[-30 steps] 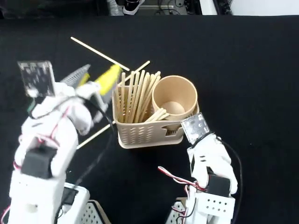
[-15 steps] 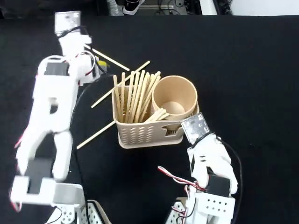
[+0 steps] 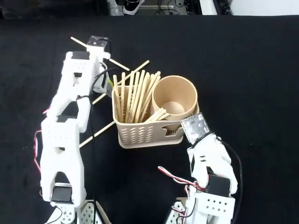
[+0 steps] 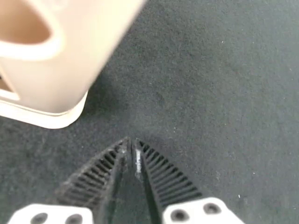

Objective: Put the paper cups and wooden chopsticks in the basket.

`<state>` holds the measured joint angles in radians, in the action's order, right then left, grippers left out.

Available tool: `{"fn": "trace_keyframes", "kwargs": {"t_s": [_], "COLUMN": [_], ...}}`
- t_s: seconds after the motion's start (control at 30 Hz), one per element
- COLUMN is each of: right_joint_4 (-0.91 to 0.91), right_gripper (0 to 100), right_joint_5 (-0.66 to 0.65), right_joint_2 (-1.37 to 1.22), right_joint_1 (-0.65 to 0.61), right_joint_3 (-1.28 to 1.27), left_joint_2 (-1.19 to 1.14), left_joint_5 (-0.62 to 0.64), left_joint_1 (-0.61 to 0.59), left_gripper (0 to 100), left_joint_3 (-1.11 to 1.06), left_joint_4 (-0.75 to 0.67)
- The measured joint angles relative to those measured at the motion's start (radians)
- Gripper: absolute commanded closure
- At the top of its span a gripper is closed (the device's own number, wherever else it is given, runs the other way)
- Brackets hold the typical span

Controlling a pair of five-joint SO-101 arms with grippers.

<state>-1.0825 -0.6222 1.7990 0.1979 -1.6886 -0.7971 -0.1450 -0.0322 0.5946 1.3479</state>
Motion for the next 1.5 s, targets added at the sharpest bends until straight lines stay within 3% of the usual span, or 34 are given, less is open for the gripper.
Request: {"fn": "trace_keyframes", "kwargs": {"t_s": [0.17,0.4,0.63,0.87,1.1,1.3,1.5], "right_joint_4": [0.000,0.000,0.000,0.000,0.000,0.000,0.000], "right_gripper": [98.6,98.6,98.6,98.6,98.6,98.6,98.6], "right_joint_5": [0.000,0.000,0.000,0.000,0.000,0.000,0.000], "right_joint_2": [0.000,0.000,0.000,0.000,0.000,0.000,0.000], "right_joint_1": [0.000,0.000,0.000,0.000,0.000,0.000,0.000], "right_joint_3": [0.000,0.000,0.000,0.000,0.000,0.000,0.000], "left_joint_2": [-0.149,-0.278,-0.272,-0.003,0.482,1.022,1.588], "left_joint_5": [-0.141,-0.236,-0.242,-0.244,-0.244,-0.160,-0.071], "left_joint_1": [0.037,0.055,-0.011,-0.132,-0.106,-0.043,0.057], "left_gripper": [98,97,97,97,97,97,97], "left_joint_3": [0.232,0.514,0.559,0.232,-0.183,-0.531,-0.933], "left_joint_4": [0.129,0.362,0.402,0.405,0.376,0.141,-0.215]}}
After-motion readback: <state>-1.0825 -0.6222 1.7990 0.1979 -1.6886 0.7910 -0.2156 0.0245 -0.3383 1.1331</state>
